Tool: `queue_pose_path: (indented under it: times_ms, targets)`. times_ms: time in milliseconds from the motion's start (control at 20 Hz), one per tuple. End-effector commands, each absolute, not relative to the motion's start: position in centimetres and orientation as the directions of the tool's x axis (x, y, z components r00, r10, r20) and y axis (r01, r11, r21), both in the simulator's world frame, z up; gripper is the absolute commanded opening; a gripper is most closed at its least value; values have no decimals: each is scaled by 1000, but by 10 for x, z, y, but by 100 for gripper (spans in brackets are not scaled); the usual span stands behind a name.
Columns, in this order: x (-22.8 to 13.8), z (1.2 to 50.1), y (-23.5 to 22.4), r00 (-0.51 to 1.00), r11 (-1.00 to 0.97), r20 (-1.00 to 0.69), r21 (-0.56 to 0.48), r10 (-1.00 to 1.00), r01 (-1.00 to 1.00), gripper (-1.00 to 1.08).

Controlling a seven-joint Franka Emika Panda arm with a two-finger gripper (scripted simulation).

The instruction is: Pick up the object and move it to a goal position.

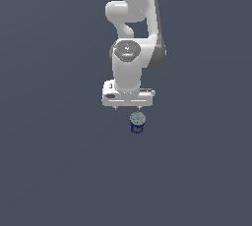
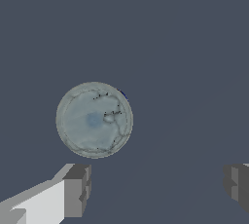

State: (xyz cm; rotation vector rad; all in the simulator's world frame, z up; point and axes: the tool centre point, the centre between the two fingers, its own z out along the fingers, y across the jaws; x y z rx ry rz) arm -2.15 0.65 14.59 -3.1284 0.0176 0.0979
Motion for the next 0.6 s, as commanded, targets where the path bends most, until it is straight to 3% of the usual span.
queue_pose_path:
  times_ms: [0,550]
  targets:
    - [-21,146,7,998,-1000,-63,-11,-11,-12,100]
    - [-27,135,28,996,-999,-68,-14,48,47,100]
